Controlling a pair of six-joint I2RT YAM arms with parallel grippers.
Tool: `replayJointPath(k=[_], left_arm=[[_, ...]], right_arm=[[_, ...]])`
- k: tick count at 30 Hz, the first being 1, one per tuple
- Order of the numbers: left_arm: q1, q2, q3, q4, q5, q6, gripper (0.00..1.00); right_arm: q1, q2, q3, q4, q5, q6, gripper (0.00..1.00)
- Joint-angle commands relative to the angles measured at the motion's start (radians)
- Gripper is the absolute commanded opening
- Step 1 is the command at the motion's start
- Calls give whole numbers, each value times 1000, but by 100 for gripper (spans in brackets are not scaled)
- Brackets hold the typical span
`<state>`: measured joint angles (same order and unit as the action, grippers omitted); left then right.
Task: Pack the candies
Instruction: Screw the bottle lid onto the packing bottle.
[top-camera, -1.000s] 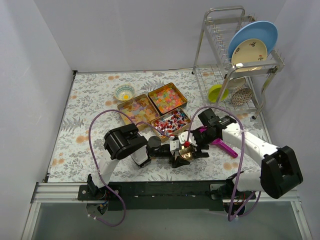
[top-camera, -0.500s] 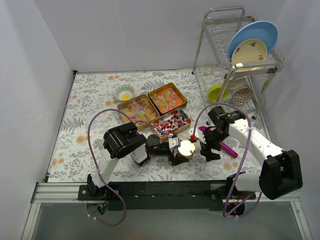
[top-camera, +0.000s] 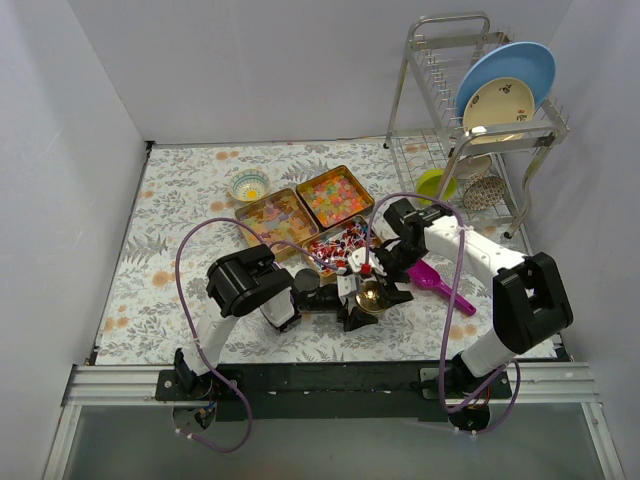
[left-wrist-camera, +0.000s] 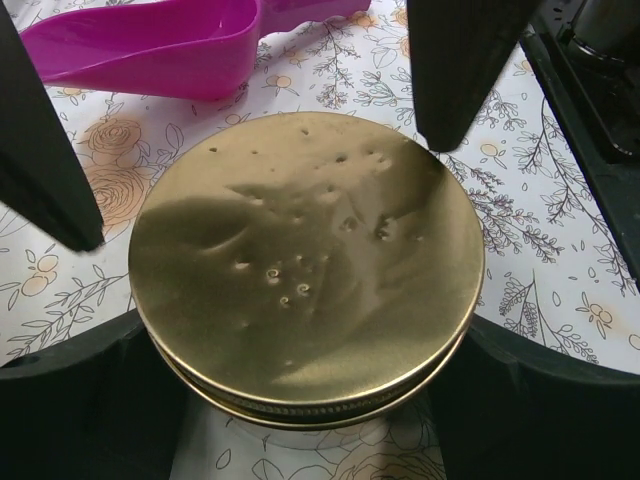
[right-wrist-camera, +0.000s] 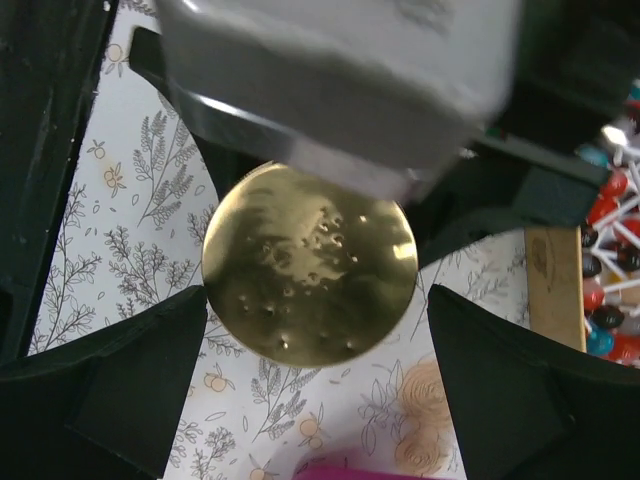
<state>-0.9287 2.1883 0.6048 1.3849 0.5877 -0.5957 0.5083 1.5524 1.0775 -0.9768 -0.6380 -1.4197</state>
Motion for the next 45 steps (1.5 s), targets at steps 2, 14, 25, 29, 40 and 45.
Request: replayJointPath(k=[2, 14, 25, 29, 40, 45], left_arm=[[27, 157, -80, -167, -100, -92, 0], [25, 157, -77, -169, -98, -93, 0], [25, 156, -79, -170, -104, -105, 0], [27, 159, -77, -175, -104, -107, 0], [25, 162, -74, -185, -108, -110, 0], [25, 159, -70, -195, -118, -110, 0]], right_arm=[[58, 9, -7, -34, -15, -96, 98], [76, 2, -103, 49, 35, 1, 91], [76, -107, -263, 285, 57, 436, 63], [76, -138, -304, 326, 102, 536, 59], [82, -189, -335, 400, 236, 801, 52], [82, -169, -327, 414, 285, 840, 50]])
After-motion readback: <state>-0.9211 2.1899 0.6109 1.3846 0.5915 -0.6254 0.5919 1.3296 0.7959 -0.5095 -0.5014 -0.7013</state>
